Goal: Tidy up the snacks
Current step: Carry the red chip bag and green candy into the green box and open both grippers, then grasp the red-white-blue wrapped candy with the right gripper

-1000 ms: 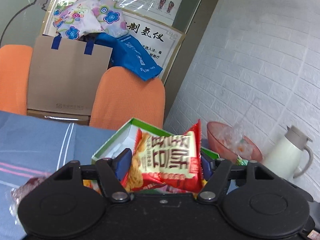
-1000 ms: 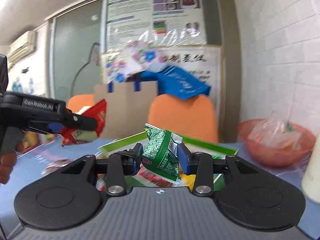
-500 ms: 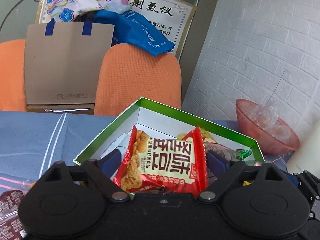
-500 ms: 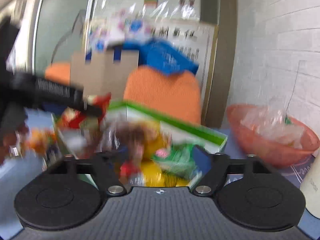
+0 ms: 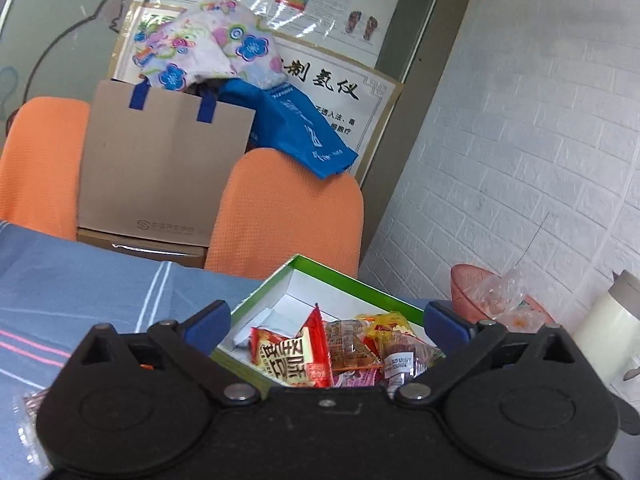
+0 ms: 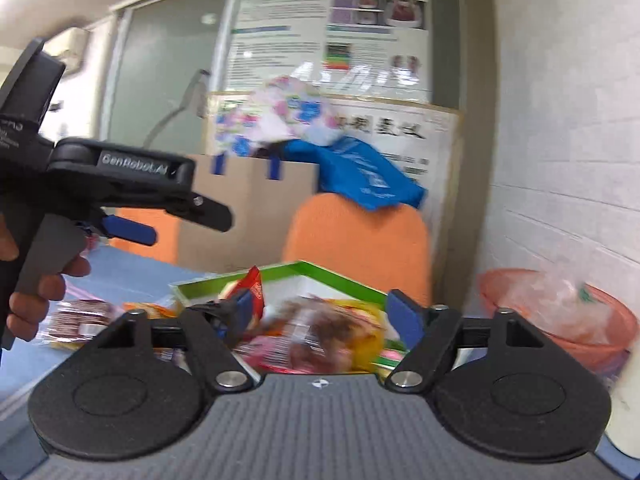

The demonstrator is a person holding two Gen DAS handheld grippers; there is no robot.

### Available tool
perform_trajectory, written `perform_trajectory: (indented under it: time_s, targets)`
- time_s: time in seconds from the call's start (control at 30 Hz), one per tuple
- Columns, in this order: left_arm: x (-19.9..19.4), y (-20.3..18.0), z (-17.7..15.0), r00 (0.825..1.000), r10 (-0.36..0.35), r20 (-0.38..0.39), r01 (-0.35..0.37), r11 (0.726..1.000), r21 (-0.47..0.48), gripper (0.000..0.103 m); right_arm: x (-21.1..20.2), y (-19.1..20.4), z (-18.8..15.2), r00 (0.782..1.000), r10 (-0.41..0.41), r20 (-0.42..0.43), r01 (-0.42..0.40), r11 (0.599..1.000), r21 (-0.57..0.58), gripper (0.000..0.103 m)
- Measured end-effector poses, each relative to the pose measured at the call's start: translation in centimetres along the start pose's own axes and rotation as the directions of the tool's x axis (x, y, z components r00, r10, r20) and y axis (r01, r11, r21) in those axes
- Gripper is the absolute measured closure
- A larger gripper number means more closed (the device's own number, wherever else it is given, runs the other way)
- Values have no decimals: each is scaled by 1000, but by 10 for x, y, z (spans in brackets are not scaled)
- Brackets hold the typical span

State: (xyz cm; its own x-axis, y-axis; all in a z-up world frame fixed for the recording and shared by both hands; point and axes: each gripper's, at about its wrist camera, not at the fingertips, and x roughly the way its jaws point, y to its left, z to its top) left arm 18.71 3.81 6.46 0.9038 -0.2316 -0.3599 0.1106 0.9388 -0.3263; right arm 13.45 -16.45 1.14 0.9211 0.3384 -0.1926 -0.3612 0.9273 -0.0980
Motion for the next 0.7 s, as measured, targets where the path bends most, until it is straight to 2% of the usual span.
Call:
perform_trajectory:
  time_s: [0.03, 0.07, 0.2, 0.33, 0.47, 0.53, 0.7]
  targets:
    - [-8, 2, -2, 1000, 8, 1, -8, 1000, -5, 0, 4, 5, 0, 1000, 14, -18, -14, 1000, 1, 19]
    - [-15, 5, -4, 1000, 13, -2, -13, 1000, -9, 0, 8, 9, -1, 999, 27, -35, -27, 1000, 9, 22]
    - [-39, 19, -19, 999, 34, -30, -34, 999, -10, 0, 9, 22, -5, 995, 73, -61, -70, 996, 60, 21]
    - [-60, 40, -42, 996, 72, -59, -74, 997, -37, 0, 6, 45, -10, 989, 120, -89, -119, 993, 18, 21]
    - [-81, 62, -67, 992, 94, -89, -101, 992, -79, 0, 21, 65, -19, 971, 170, -170, -172, 985, 8, 23]
    - [-89, 71, -76, 986, 125, -106, -136, 986, -96, 0, 34, 74, -21, 962, 180, -207, -183, 983, 9, 29]
    - [-105, 90, -85, 979, 168, -117, -182, 975, -124, 0, 66, 93, -22, 954, 143, -262, -149, 989, -2, 29]
